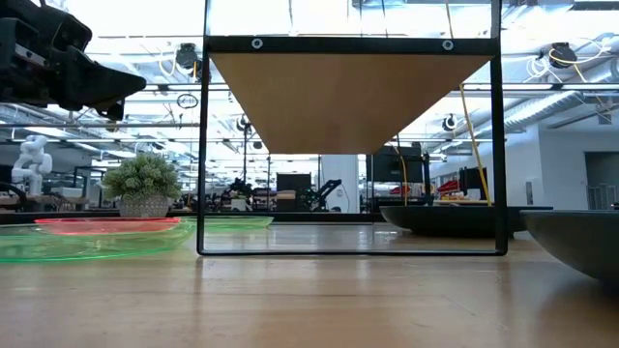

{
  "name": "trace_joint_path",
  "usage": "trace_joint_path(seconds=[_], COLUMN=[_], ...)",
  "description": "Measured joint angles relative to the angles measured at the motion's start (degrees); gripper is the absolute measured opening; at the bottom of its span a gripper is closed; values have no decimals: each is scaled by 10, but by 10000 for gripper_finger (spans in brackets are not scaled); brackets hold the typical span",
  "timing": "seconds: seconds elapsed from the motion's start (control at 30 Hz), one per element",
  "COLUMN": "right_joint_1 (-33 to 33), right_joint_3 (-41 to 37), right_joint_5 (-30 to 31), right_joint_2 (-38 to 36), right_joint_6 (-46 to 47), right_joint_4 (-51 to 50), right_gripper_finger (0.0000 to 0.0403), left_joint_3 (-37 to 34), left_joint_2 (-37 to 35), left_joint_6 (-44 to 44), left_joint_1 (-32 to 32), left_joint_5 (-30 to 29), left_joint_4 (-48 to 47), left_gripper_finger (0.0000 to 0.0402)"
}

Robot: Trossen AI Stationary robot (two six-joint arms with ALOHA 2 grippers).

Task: Place and stack plates onto a shelf
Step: Put the top purple plate on the shelf

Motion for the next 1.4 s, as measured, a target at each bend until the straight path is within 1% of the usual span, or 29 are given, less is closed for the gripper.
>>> trace_joint_path(seconds=[0.3,0.43,0.53,0.6,0.7,0.8,0.93,1.03,1.17,1.4], right_joint_1=[18,24,25,24,24,24,24,24,24,24], right_joint_3=[0,0,0,0,0,0,0,0,0,0], right_joint_5=[0,0,0,0,1,1,1,1,1,1], right_joint_2=[27,28,28,27,27,27,27,27,27,27], right_joint_6=[14,14,14,13,7,6,24,32,26,19], right_joint_4=[-16,-31,-32,-32,-37,-43,-51,-53,-53,-58], right_gripper_finger=[0,0,0,0,0,0,0,0,0,0], left_joint_3=[0,0,0,0,0,0,9,29,84,229], left_joint_2=[0,0,0,0,0,0,1,12,46,140], left_joint_6=[-1,28,32,13,-57,-105,-141,-170,-170,-157], left_joint_1=[0,0,0,0,0,0,-1,-4,-10,-12], left_joint_5=[0,-33,-36,-36,-36,-66,-72,-72,-72,-72], left_joint_4=[0,3,14,30,62,94,79,72,61,-62], left_gripper_finger=[4,4,4,4,4,4,4,4,4,4])
